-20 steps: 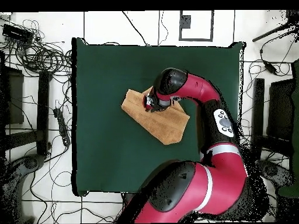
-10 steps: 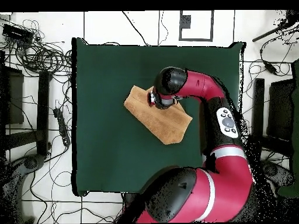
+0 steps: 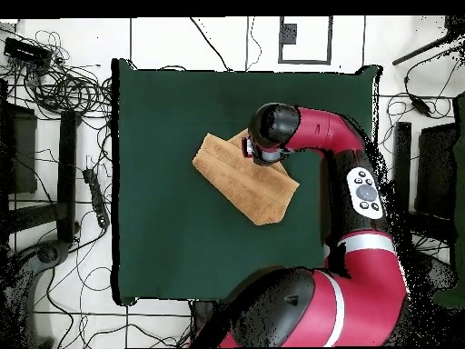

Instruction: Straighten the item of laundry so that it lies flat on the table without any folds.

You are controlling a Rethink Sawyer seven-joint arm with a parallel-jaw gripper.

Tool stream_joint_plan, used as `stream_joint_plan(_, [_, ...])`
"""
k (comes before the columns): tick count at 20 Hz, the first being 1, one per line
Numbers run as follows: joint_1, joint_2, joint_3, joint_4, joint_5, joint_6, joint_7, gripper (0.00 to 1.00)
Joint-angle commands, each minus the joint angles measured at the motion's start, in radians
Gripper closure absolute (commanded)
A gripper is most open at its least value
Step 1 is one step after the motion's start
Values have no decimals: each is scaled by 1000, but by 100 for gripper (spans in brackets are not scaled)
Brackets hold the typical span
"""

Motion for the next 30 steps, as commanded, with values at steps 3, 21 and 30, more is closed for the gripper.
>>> stream_joint_plan(3, [20, 18, 23, 78, -43, -50, -63, 0])
stream_joint_plan(21, [26, 36, 27, 87, -45, -44, -19, 0])
stream_joint_plan(30, [13, 62, 47, 88, -41, -74, -39, 0])
